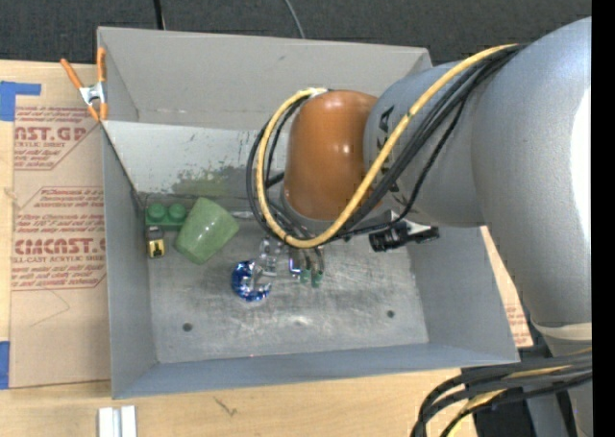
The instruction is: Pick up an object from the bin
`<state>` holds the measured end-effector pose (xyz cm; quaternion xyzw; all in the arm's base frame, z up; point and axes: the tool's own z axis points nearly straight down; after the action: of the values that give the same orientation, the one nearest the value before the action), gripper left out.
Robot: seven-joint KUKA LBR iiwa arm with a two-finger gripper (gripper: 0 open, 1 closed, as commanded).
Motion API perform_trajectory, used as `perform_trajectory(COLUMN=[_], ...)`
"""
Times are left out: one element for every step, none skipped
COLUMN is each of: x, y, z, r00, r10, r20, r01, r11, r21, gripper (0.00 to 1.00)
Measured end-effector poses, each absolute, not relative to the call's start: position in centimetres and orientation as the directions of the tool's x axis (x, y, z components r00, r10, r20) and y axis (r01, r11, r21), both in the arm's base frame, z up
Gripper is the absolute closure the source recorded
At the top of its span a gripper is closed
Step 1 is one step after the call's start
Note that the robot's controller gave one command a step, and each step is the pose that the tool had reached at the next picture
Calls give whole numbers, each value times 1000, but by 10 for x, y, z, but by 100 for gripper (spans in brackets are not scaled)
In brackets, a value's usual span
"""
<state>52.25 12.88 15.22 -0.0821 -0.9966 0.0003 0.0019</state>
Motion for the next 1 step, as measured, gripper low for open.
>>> perform_trajectory(x=[533], y=[121], z=[207], r00=[-989], r10=[150], r20=[-7], r01=[149], r11=[989], r21=[3], gripper=[100])
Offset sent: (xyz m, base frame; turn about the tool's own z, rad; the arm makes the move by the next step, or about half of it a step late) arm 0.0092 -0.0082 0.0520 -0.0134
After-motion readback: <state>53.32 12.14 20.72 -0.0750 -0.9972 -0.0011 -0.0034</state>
